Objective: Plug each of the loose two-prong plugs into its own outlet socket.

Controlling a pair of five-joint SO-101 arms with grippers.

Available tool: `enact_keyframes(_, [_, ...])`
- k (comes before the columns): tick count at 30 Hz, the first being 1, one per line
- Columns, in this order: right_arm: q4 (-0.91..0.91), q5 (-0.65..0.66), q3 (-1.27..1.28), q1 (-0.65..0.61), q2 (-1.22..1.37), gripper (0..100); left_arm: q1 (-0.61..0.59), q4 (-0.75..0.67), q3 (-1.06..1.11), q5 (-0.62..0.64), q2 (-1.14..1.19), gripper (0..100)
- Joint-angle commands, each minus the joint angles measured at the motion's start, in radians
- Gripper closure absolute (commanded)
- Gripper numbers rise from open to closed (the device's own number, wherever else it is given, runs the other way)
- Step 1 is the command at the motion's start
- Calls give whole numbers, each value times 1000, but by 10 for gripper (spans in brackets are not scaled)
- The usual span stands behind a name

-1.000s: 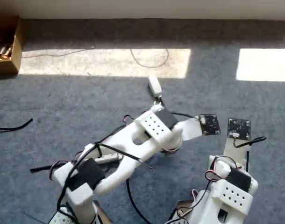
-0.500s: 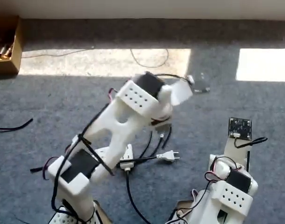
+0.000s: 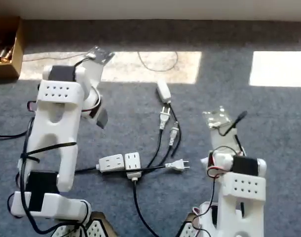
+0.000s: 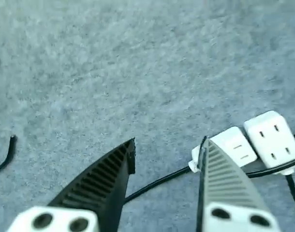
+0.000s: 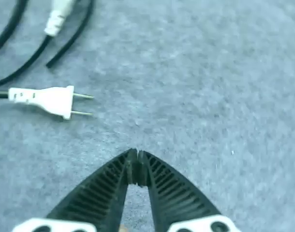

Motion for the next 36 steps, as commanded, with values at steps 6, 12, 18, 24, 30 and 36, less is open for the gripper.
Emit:
enact_keyframes(6, [-47, 184, -137, -423, 213, 981, -349, -537, 631, -109, -309, 774])
enact_keyframes(12, [-157, 186, -157, -507, 214, 981, -576, -993, 995, -101, -453, 774])
enact_keyframes(18, [-249, 103, -124, -506, 214, 951, -542, -1221, 1239, -89, -535, 775])
enact_keyframes(24, [-341, 137, 15, -544, 216, 894, -552, -1229, 1248, -29, -561, 775])
enact_keyframes(30, [-265, 288, 108, -549, 214, 894, -552, -1231, 1248, -29, -555, 775])
enact_keyframes(36, [-191, 334, 12, -547, 216, 894, -552, -1231, 1248, -29, -555, 775])
